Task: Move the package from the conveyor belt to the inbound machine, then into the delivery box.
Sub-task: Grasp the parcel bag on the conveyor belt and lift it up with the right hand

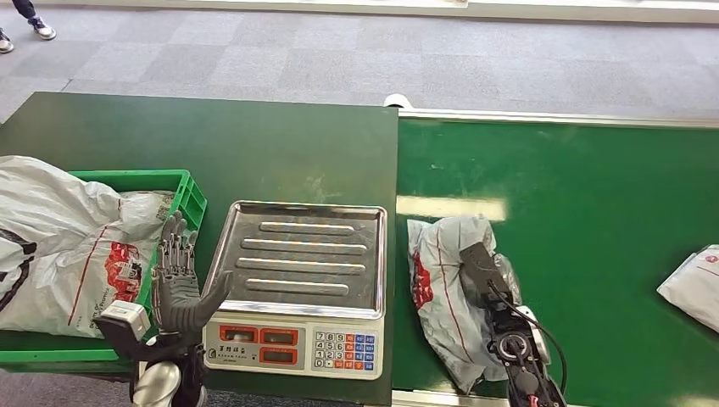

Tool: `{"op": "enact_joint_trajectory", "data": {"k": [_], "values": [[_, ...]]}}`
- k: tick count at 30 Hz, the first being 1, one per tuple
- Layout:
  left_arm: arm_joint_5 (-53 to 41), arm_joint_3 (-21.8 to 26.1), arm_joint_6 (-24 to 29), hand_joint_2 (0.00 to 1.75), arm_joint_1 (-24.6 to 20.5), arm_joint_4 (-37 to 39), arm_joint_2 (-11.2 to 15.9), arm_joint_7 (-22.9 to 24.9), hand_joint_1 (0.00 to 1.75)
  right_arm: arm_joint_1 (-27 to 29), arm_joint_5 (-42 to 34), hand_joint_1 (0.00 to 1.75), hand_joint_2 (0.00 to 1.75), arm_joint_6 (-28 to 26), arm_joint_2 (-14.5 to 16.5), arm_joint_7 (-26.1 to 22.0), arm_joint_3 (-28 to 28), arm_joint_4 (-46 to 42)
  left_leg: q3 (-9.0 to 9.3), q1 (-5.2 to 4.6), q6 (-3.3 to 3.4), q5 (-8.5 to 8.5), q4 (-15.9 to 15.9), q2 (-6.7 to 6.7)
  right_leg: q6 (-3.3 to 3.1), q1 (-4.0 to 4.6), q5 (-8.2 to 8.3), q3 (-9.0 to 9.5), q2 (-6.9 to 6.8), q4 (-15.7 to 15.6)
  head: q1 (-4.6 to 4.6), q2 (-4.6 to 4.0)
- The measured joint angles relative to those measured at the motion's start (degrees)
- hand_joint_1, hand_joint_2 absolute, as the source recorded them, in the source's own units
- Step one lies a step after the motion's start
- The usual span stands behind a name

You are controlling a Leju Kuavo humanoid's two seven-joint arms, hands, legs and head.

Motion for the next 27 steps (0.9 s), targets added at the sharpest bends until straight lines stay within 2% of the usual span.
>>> {"op": "enact_joint_trajectory", "data": {"k": [4, 10, 16, 20, 24, 27], "values": [[0.1, 0.3, -0.3, 1.75, 0.4, -1.5, 0.0, -0.1, 0.0, 1.0, -3.9, 1.75, 1.75, -1.6, 0.2, -8.0, -2.7, -10.8, -0.08, 0.0, 0.0, 0.01, 0.0, 0.03, -0.01, 0.0, 0.01, -0.1, 0.01, 0.0, -0.02, 0.0], [0.1, 0.4, -0.9, 1.75, -0.2, -2.0, -0.2, -0.1, 0.0, -0.1, -5.4, 1.75, 1.75, -1.4, 1.1, -10.5, -3.5, -21.5, -0.06, 0.01, 0.0, 0.01, 0.0, 0.04, -0.01, 0.01, 0.01, -0.1, 0.03, 0.0, -0.01, 0.0], [0.1, 0.5, -1.4, 1.75, -0.5, -2.0, -0.2, -0.1, 0.0, 0.0, -6.7, 1.75, 1.75, -2.0, 2.0, -12.8, -3.9, -24.5, -0.07, 0.0, 0.0, 0.01, 0.0, 0.04, 0.0, 0.0, 0.01, -0.12, 0.03, 0.0, -0.01, 0.0], [-0.2, 0.4, -0.9, 1.75, -1.0, -2.2, -0.5, -0.1, 0.0, 0.0, -10.0, 1.75, 1.75, -2.0, 2.8, -17.0, -4.3, -26.1, -0.08, 0.0, 0.0, 0.01, 0.0, 0.05, 0.0, 0.01, 0.01, -0.12, 0.03, 0.0, -0.01, 0.0], [-0.2, 0.2, -0.1, 1.75, -1.6, -3.1, -0.9, -0.1, 0.0, -1.1, -12.2, 1.75, 1.75, 1.3, 3.2, -19.8, -3.6, -26.6, -0.1, 0.01, 0.0, 0.01, 0.0, 0.06, -0.01, 0.01, 0.02, -0.11, 0.04, 0.0, -0.01, 0.0], [-0.1, -0.2, 0.4, 1.75, -2.3, -3.4, -1.0, -0.1, 0.0, -4.1, -12.9, 1.75, 1.75, 5.0, 3.2, -20.5, -1.1, -24.6, -0.09, 0.01, 0.0, 0.04, 0.0, 0.08, 0.0, 0.01, 0.03, -0.11, 0.05, 0.0, -0.01, 0.0]]}}
